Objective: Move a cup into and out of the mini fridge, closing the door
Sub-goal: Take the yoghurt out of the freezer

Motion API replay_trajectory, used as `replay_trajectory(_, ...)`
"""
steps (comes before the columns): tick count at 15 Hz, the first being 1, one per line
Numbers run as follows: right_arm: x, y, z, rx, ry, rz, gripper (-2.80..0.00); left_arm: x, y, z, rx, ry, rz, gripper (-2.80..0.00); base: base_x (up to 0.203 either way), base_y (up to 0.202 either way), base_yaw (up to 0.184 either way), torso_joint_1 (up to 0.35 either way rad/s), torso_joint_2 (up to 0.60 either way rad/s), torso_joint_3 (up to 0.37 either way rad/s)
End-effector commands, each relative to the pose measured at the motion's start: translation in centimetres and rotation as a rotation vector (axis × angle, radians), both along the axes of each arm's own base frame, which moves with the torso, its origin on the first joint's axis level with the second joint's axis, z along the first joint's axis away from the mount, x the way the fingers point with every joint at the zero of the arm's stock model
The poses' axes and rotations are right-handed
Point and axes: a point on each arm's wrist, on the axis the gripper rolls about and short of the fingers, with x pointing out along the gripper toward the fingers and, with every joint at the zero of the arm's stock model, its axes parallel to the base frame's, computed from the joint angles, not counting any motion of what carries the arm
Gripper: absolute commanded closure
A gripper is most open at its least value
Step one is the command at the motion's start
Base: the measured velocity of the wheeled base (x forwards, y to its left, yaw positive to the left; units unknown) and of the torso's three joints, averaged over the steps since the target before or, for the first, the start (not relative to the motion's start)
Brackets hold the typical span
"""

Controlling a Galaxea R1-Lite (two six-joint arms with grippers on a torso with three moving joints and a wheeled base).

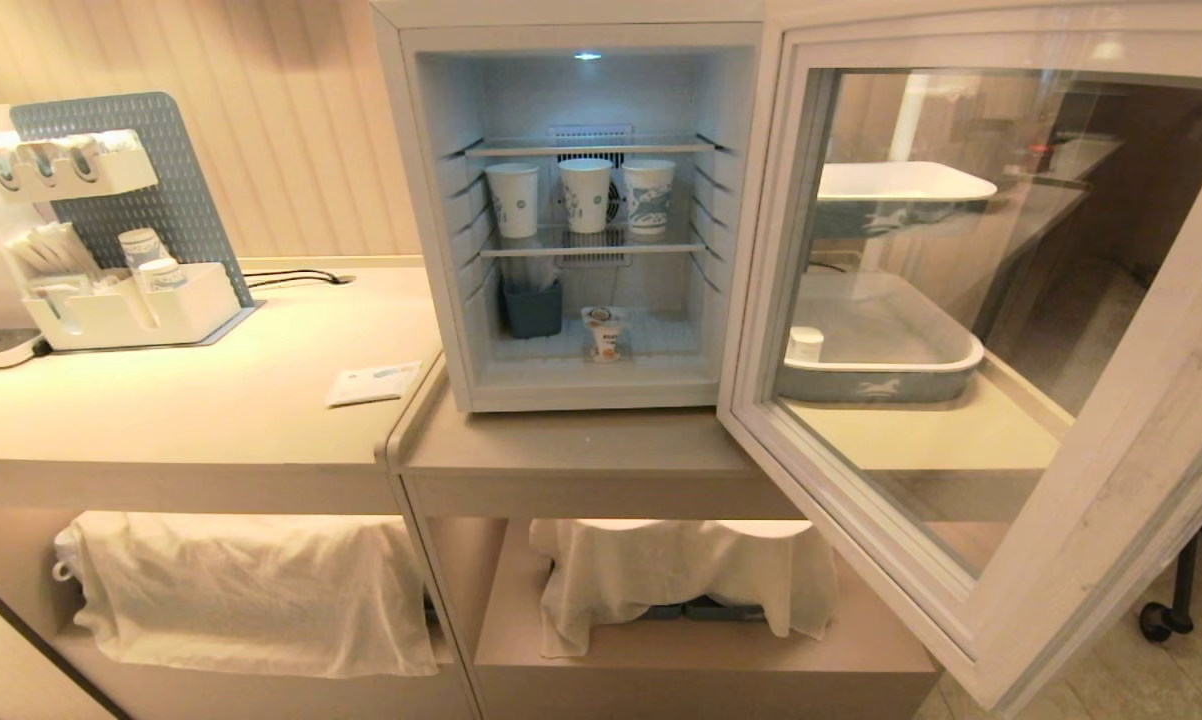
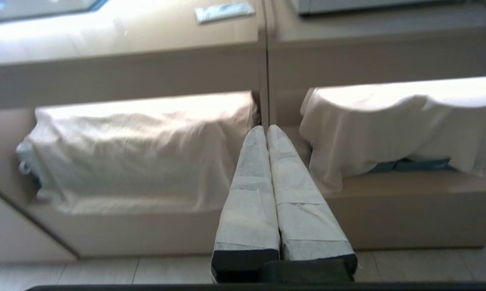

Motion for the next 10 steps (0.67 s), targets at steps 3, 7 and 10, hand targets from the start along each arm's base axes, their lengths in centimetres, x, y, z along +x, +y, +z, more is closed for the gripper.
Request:
replay_trajectory(3,0.08,0.0,-0.25,0.0,0.01,-0.001,0.0,0.2,-0.01,-0.29,-0.015,-0.025,-0.006,0.0,0.0,0.0,0.0,0.0,0.0,0.0)
replay_trajectory(7,0.08,0.0,-0.25,0.0,0.01,0.0,0.0,0.2,-0.01,-0.29,-0.012,-0.025,-0.006,0.0,0.0,0.0,0.0,0.0,0.0,0.0)
replay_trajectory(10,0.07,0.0,-0.25,0.0,0.009,0.0,0.0,0.2,0.0,-0.29,-0.015,-0.02,-0.001,0.0,0.0,0.0,0.0,0.0,0.0,0.0)
